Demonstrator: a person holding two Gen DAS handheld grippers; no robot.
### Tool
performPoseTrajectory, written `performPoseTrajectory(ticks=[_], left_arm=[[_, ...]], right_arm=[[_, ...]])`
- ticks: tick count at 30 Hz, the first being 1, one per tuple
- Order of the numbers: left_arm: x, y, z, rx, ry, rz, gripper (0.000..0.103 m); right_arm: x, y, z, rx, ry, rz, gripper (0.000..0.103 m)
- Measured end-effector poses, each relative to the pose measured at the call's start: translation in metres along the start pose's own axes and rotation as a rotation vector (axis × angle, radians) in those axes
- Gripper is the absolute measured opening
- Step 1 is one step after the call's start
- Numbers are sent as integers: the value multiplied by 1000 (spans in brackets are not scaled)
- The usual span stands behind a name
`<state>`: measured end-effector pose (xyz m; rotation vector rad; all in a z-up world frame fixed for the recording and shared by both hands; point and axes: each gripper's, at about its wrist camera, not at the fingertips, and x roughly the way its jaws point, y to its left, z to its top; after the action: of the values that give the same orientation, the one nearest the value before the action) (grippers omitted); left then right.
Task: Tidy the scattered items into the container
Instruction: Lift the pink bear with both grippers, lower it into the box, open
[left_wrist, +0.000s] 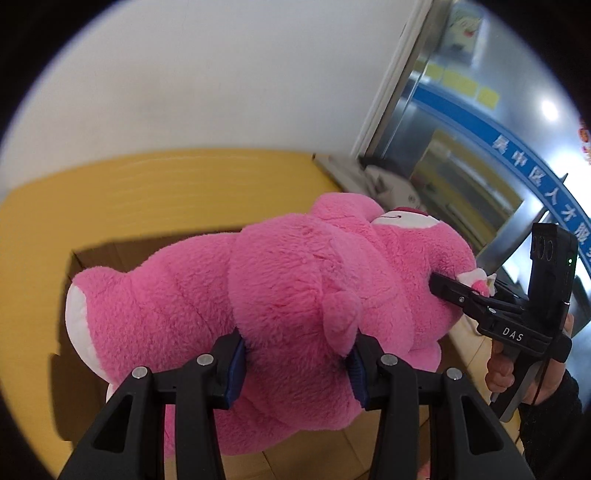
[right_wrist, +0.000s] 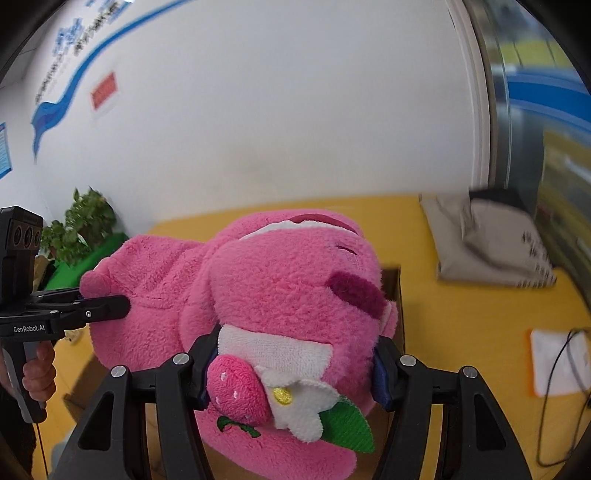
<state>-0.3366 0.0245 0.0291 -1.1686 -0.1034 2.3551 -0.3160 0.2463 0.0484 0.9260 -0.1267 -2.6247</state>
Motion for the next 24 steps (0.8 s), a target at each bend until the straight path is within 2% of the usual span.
performPoseTrajectory(ticks=[4, 8, 13, 16, 18, 19, 21, 24], left_arm=[[38, 8, -11, -27, 81, 5, 44], [47, 15, -9, -56, 69, 15, 44], [44, 27, -5, -82, 29, 53, 45], [50, 34, -1, -121, 36, 79, 52], [47, 37, 0, -139, 37, 58, 55], [43, 36, 0, -137, 33, 54, 55], [24, 35, -3, -118, 10, 49, 55], [-18, 29, -11, -71, -24, 62, 56]], right_arm=[[41, -20, -25, 44, 129, -33, 68], [57, -26, -34, 61, 193, -67, 70], [57, -30, -24, 91, 156, -72, 71], [60, -29, -19, 87, 136, -95, 76], [68, -34, -19, 103, 153, -125, 89], [70, -36, -19, 107, 154, -144, 90], [61, -36, -18, 104, 149, -120, 95], [23, -29, -17, 62, 92, -104, 101]])
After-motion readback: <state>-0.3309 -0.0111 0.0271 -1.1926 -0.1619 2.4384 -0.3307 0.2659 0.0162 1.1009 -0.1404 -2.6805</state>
